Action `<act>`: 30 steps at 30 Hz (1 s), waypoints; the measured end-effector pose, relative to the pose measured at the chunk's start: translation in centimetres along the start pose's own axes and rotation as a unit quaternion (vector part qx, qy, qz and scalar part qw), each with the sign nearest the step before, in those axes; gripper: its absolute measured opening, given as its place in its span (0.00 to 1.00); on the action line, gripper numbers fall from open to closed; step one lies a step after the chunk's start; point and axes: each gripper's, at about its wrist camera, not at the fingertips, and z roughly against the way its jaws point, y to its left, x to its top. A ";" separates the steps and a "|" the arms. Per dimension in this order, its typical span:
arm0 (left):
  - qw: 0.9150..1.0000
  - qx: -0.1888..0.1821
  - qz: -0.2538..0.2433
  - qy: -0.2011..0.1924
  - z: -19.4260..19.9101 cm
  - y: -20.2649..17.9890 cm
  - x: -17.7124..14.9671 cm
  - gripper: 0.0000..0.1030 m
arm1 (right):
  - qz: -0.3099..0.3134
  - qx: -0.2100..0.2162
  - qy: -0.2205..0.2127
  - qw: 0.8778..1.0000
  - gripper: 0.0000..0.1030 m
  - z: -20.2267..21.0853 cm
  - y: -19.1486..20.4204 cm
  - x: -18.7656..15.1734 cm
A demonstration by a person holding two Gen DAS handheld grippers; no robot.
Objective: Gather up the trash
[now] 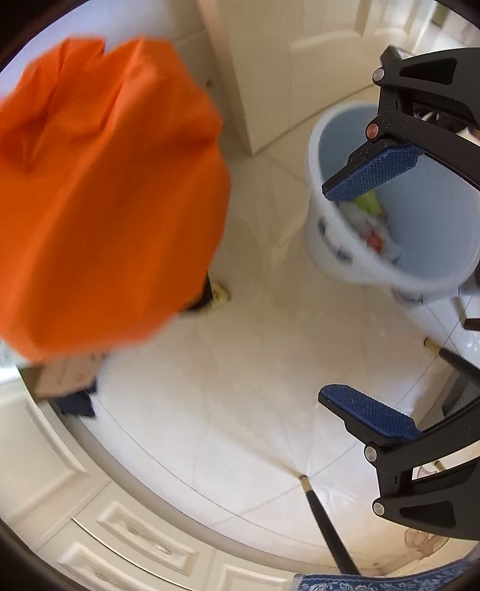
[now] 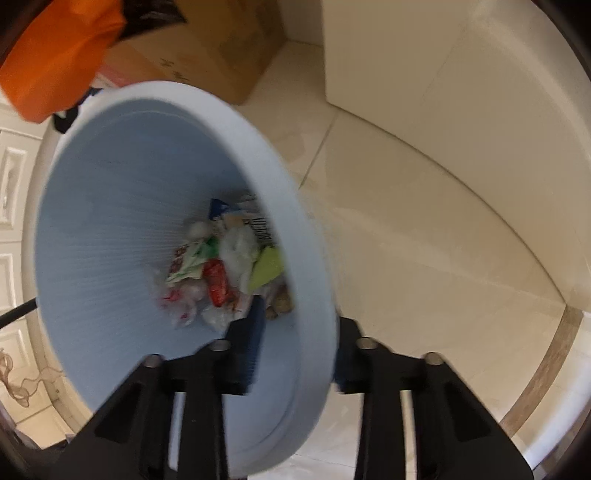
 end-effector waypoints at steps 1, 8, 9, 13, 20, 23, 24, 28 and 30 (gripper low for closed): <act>1.000 0.000 0.012 0.002 -0.6 1.1 -0.4 0.94 | 0.002 -0.002 0.001 1.000 0.12 -0.2 -0.3 0.0; 0.996 0.018 0.079 0.035 -10.2 5.9 -0.5 0.85 | 0.032 0.016 0.009 0.999 0.11 -0.3 -0.9 0.2; 0.996 0.018 0.081 0.035 -12.3 5.8 -0.2 0.79 | 0.034 0.016 0.010 0.999 0.11 -0.3 -0.8 0.1; 0.999 -0.002 0.054 0.009 -19.7 4.3 1.7 0.76 | 0.048 0.012 0.006 0.999 0.11 -0.2 -0.6 -0.2; 0.999 -0.038 0.005 -0.013 -29.9 3.9 5.9 0.78 | 0.048 0.009 0.004 0.999 0.10 -0.9 0.6 -0.4; 0.998 -0.063 0.017 -0.008 -34.1 4.6 7.4 0.78 | 0.037 0.009 0.011 0.999 0.09 -1.9 0.6 -0.7; 0.998 -0.066 0.017 -0.010 -35.2 4.5 8.0 0.79 | 0.029 0.013 0.009 0.999 0.10 -2.0 0.4 -0.7; 0.998 -0.058 0.000 -0.013 -39.3 3.2 9.5 0.79 | 0.026 0.008 0.003 1.000 0.09 -1.9 0.2 -0.7; 0.999 -0.047 0.000 -0.019 -40.5 2.6 10.1 0.79 | 0.029 0.008 0.003 1.000 0.09 -1.8 0.3 -0.7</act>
